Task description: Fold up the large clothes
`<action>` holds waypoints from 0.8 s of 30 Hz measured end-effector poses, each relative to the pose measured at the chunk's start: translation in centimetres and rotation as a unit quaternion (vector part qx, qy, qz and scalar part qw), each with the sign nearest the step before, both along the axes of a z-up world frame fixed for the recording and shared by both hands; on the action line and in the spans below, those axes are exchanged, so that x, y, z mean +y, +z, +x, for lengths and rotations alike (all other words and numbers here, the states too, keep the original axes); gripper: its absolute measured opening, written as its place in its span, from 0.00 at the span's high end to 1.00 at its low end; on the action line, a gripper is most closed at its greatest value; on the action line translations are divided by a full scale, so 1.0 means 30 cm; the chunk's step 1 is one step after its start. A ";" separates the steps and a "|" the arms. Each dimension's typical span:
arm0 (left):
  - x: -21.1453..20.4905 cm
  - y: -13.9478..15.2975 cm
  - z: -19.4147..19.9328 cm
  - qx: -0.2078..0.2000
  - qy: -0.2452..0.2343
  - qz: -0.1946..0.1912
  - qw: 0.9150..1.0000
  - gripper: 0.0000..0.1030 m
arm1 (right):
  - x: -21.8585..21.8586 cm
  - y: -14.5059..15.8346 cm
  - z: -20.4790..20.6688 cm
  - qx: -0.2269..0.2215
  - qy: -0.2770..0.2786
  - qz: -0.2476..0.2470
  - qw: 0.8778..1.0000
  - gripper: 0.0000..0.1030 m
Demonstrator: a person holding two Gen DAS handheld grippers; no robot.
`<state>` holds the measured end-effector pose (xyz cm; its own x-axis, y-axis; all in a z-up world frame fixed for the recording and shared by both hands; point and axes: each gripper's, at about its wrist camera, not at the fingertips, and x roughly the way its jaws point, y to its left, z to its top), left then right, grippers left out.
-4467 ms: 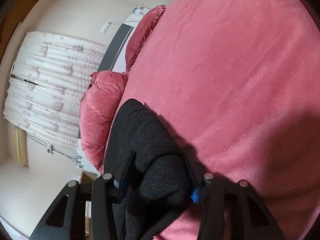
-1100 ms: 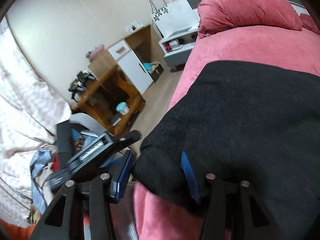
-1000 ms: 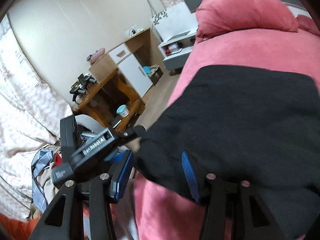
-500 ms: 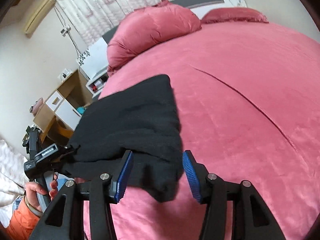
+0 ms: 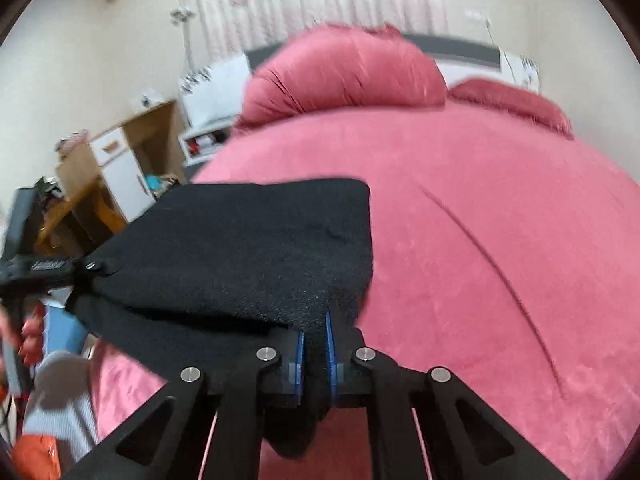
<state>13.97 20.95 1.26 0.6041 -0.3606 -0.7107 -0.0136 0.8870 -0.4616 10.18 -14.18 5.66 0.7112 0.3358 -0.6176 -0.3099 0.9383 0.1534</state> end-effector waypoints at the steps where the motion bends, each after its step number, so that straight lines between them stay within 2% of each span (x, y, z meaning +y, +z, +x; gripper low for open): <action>1: 0.007 -0.019 0.000 0.005 0.001 0.005 1.000 0.80 | 0.004 -0.008 -0.025 0.002 0.015 -0.003 1.000 0.93; 4: 0.017 -0.086 -0.003 0.018 -0.001 0.004 1.000 0.80 | 0.043 -0.119 -0.057 0.036 0.047 -0.043 0.997 0.92; 6: 0.020 -0.110 -0.016 0.017 -0.004 0.004 1.000 0.79 | 0.048 -0.188 -0.057 0.057 0.057 -0.041 0.996 0.91; 8: 0.028 -0.111 -0.030 0.010 -0.008 -0.004 1.000 0.78 | 0.041 -0.186 -0.077 0.034 0.056 -0.039 0.997 0.85; 11: 0.046 -0.109 -0.030 0.020 -0.013 -0.005 1.000 0.74 | 0.031 -0.172 -0.088 0.045 0.069 -0.063 0.995 0.82; 13: 0.047 -0.086 -0.039 0.017 -0.020 0.014 1.000 0.70 | -0.004 -0.139 -0.089 0.070 0.062 -0.039 0.995 0.82; 15: 0.030 -0.052 -0.049 0.001 -0.022 0.028 0.999 0.70 | -0.046 -0.065 -0.095 0.047 0.050 0.016 0.997 0.81; 17: 0.004 -0.004 -0.047 -0.027 -0.019 0.051 0.998 0.65 | -0.039 0.001 -0.083 0.013 0.047 0.037 0.998 0.74; 19: -0.034 0.035 -0.028 -0.046 -0.011 0.088 0.995 0.57 | 0.020 0.028 -0.049 -0.007 0.055 0.016 0.998 0.74; 21: -0.073 0.052 0.000 -0.056 -0.012 0.112 0.992 0.55 | 0.089 0.022 0.009 -0.014 0.056 -0.011 0.998 0.74; 24: -0.138 0.042 0.065 -0.059 -0.020 0.140 0.988 0.50 | 0.172 -0.043 0.113 0.017 0.039 -0.045 0.998 0.74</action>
